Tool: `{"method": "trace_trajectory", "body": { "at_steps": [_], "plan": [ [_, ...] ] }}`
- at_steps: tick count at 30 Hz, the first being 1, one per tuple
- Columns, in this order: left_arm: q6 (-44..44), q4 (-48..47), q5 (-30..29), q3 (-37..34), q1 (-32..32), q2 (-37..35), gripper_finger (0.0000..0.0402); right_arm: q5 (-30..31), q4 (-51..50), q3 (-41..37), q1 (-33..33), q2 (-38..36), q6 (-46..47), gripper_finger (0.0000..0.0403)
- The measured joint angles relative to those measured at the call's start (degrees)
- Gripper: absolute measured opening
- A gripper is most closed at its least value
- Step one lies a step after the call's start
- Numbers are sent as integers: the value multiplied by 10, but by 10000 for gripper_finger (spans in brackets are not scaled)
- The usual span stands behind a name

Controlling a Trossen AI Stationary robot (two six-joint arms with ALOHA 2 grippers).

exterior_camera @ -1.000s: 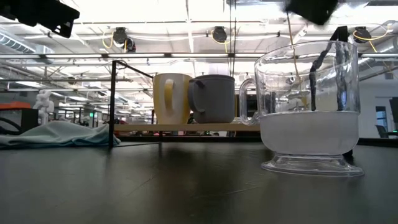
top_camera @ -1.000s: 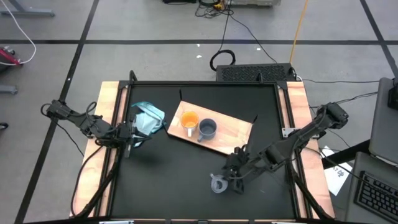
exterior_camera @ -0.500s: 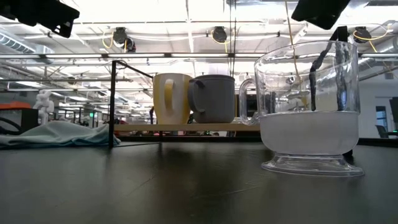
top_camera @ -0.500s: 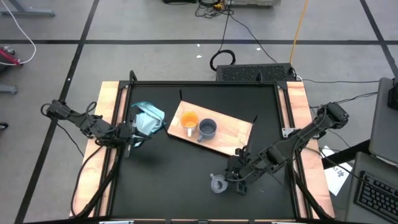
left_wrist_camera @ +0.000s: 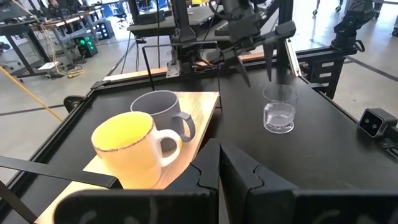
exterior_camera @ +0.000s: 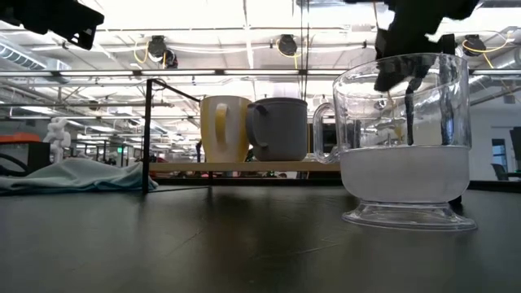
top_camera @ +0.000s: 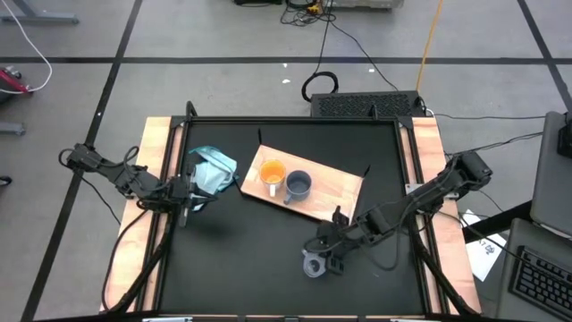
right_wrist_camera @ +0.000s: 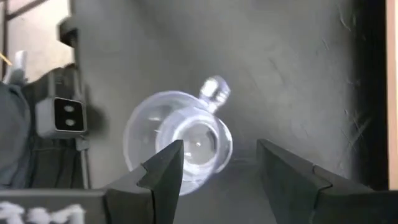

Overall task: Stack small to large cups/mugs on shelf
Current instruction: Put the transparent cup on the shelf

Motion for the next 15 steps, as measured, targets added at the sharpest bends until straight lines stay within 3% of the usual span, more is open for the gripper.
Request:
{"method": "trace_trajectory", "body": {
  "at_steps": [15],
  "plan": [
    [-9, -17, 0, 0, 0, 0, 12, -30, 0, 1, 4, 39, 51, 191]
  ]
}}
